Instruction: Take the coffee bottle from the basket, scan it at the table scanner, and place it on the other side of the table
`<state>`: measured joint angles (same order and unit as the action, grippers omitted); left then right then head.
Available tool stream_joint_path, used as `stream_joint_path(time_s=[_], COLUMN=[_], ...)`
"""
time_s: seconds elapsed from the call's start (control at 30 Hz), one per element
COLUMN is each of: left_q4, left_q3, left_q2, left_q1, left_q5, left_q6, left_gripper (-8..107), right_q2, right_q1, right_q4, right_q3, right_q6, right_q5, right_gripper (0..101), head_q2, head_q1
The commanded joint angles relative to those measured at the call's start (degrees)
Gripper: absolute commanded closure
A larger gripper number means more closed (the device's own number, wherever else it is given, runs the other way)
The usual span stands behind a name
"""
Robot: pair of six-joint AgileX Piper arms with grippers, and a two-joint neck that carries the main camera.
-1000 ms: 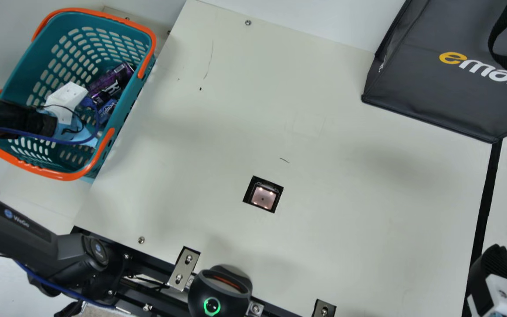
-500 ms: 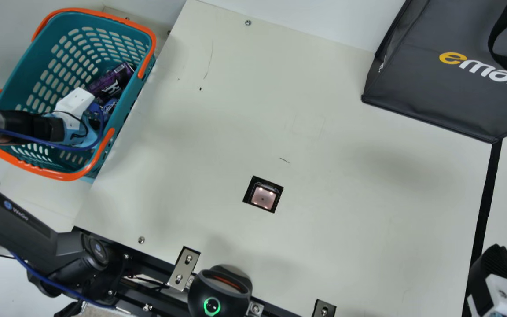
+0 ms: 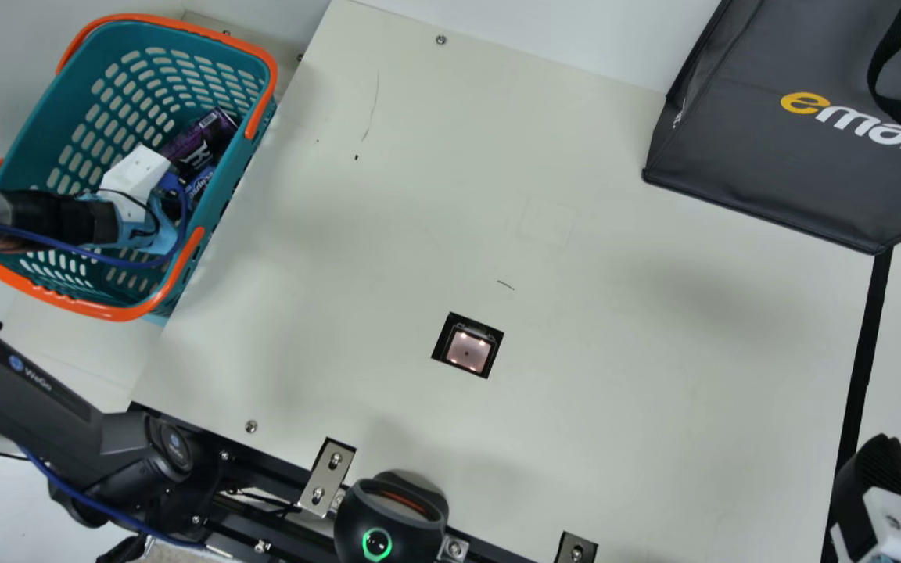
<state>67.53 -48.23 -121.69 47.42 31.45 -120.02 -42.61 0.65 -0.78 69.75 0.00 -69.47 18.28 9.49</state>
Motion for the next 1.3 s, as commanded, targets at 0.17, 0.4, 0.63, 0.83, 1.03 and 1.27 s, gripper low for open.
stream_joint_path(time_s=[0.17, 0.4, 0.63, 0.83, 1.03, 1.27], left_q4=[-0.62, -0.64, -0.28, 0.9, 2.87, 5.01], left_q3=[1.25, 1.65, 1.77, 2.17, 3.19, 5.23], left_q2=[-0.74, -1.35, -1.65, -0.44, 2.52, 7.13], left_q1=[-0.27, -0.26, -0.24, -0.14, 0.25, 1.08], left_q5=[-1.02, -1.85, -1.72, -0.86, 0.38, 2.01], left_q6=[0.02, 0.02, 0.02, 0.02, 0.02, 0.02], left_gripper=[9, 9, 49, 89, 107, 107], right_q2=[0.0, 0.0, 0.0, 0.0, 0.0, 0.0], right_q1=[0.0, 0.0, 0.0, 0.0, 0.0, 0.0], right_q4=[0.0, 0.0, 0.0, 0.0, 0.0, 0.0], right_q3=[0.0, 0.0, 0.0, 0.0, 0.0, 0.0], right_q6=[0.0, 0.0, 0.0, 0.0, 0.0, 0.0], right_q5=[0.0, 0.0, 0.0, 0.0, 0.0, 0.0], right_gripper=[6, 6, 6, 6, 6, 6], head_q2=[0.14, 0.14, 0.14, 0.14, 0.14, 0.14], head_q1=[-1.57, -1.57, -1.57, -1.57, -1.57, -1.57])
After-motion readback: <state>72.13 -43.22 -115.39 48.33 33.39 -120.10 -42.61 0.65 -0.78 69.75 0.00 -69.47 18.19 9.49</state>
